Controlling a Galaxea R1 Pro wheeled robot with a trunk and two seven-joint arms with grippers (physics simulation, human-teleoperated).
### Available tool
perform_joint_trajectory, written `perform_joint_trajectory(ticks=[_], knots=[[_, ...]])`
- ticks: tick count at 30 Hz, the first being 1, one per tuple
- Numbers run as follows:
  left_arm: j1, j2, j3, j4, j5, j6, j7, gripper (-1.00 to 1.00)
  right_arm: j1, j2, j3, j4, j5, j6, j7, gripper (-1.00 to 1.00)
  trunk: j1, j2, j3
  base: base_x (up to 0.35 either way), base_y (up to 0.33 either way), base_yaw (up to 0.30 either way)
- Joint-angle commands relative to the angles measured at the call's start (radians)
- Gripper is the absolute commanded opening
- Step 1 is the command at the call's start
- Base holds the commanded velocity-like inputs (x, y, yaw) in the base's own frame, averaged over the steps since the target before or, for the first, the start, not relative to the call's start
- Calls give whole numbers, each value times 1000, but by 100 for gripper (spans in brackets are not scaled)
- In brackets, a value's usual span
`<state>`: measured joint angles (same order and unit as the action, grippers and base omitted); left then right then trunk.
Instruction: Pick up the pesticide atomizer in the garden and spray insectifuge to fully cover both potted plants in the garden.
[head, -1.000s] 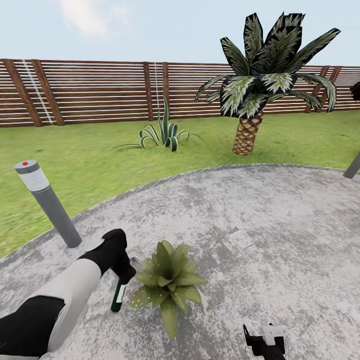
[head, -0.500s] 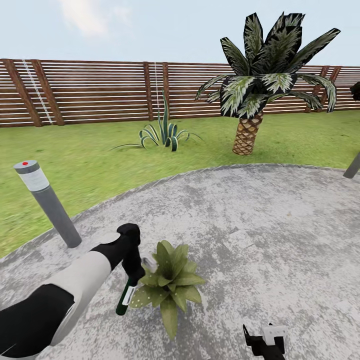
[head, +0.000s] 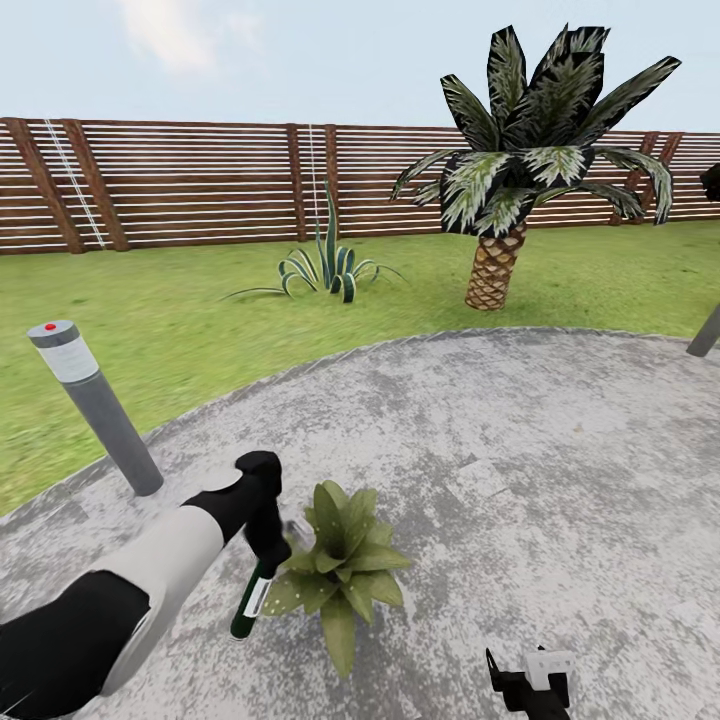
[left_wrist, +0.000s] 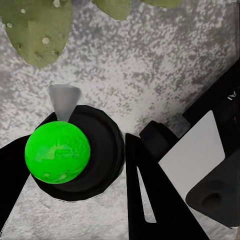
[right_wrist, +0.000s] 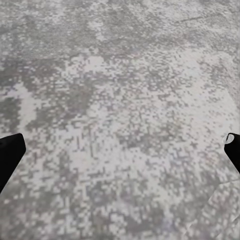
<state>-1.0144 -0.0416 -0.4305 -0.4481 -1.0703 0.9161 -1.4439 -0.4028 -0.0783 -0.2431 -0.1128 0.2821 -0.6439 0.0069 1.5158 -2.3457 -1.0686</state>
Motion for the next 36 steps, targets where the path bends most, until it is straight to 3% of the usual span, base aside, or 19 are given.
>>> perform_joint_trajectory(ticks=[1, 6, 10, 15, 20, 22, 26, 36], knots=[[-5, -7, -1, -6, -8, 12, -11, -100, -1, 0, -8, 1, 9, -3, 1, 100, 0, 0, -1, 0, 0, 0], [-22, -39, -2, -11, -6, 14, -13, -100, -1, 0, -8, 1, 9, -3, 1, 100, 0, 0, -1, 0, 0, 0], [-72, -46, -1, 1, -4, 15, -13, -100, -1, 0, -8, 1, 9, -3, 1, 100, 0, 0, -1, 0, 0, 0], [-98, -44, -3, 3, -4, 15, -12, -100, -1, 0, -8, 2, 9, -3, 1, 100, 0, 0, -1, 0, 0, 0], [-90, -23, -2, 5, -6, 15, -2, -100, -1, 0, -8, 2, 9, -3, 1, 100, 0, 0, -1, 0, 0, 0], [-85, -14, 0, 5, -37, 17, 39, -100, -1, 0, -8, 2, 9, -3, 1, 100, 0, 0, -1, 0, 0, 0], [-81, -18, 13, 4, -72, 34, 78, -100, -1, 0, -8, 2, 9, -3, 1, 100, 0, 0, -1, 0, 0, 0], [-81, -25, 12, 4, -67, 35, 80, -100, -1, 0, -8, 2, 10, -3, 1, 100, 0, 0, -1, 100, 0, 0]])
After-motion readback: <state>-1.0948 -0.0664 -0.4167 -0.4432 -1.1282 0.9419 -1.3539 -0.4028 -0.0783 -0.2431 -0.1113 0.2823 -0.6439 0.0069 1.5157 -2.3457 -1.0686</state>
